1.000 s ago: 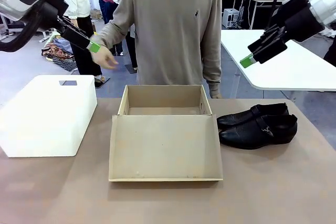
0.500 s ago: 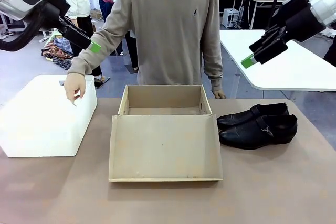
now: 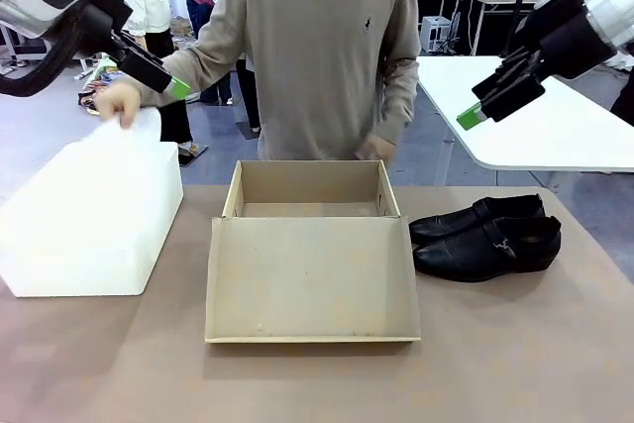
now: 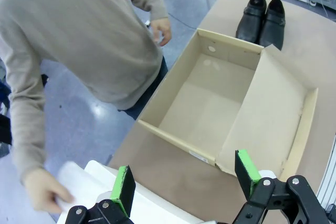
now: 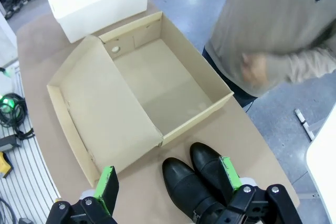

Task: Pack the shoes into the box.
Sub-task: Place one shoe of the Shoes into the Shoes Box.

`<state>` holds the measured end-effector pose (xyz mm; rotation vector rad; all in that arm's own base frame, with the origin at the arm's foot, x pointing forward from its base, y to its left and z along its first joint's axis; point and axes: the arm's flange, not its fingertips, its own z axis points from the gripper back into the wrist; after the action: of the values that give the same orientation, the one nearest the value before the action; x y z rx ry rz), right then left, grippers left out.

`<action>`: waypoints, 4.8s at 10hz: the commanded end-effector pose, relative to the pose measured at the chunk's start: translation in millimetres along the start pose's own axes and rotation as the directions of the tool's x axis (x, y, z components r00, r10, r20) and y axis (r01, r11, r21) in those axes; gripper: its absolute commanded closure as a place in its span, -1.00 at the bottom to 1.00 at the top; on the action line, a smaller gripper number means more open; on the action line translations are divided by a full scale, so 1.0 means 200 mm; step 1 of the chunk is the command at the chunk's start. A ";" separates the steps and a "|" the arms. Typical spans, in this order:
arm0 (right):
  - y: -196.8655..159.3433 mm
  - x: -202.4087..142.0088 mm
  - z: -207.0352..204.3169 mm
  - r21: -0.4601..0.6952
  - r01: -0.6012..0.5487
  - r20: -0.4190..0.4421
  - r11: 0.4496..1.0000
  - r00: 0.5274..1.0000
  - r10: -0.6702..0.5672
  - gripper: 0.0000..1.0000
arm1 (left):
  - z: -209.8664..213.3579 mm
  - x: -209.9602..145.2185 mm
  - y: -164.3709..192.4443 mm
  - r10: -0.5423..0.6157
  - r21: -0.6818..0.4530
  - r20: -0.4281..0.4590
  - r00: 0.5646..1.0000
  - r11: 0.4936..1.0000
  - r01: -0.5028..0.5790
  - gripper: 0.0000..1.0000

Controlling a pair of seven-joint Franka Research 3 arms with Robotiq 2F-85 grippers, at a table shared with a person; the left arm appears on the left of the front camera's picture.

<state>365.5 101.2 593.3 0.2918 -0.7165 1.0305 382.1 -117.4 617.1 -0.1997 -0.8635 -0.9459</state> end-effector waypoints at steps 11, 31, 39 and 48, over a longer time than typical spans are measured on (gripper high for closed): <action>-0.78 0.06 -0.15 0.205 -0.335 -0.558 0.920 0.732 0.391 -1.00 | 0.00 -0.01 0.00 0.004 -0.011 0.010 1.000 1.000 -0.004 -1.00; -1.21 -0.34 -0.58 0.135 -0.359 -0.529 0.924 0.762 0.374 -1.00 | 0.00 -0.01 0.00 0.004 -0.011 0.010 1.000 1.000 -0.004 -1.00; -1.19 -0.39 -0.63 0.140 -0.323 -0.566 0.936 0.750 0.343 -1.00 | 0.00 -0.01 0.00 0.004 -0.011 0.010 1.000 1.000 -0.004 -1.00; -1.15 -0.63 -0.82 0.235 -0.259 -0.521 0.937 0.780 0.347 -1.00 | 0.00 -0.01 0.00 0.004 -0.011 0.010 1.000 1.000 -0.004 -1.00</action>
<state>591.0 -5.6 418.1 -0.0298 -0.1062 1.3717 381.8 -117.1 616.6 -0.1987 -0.8626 -0.9451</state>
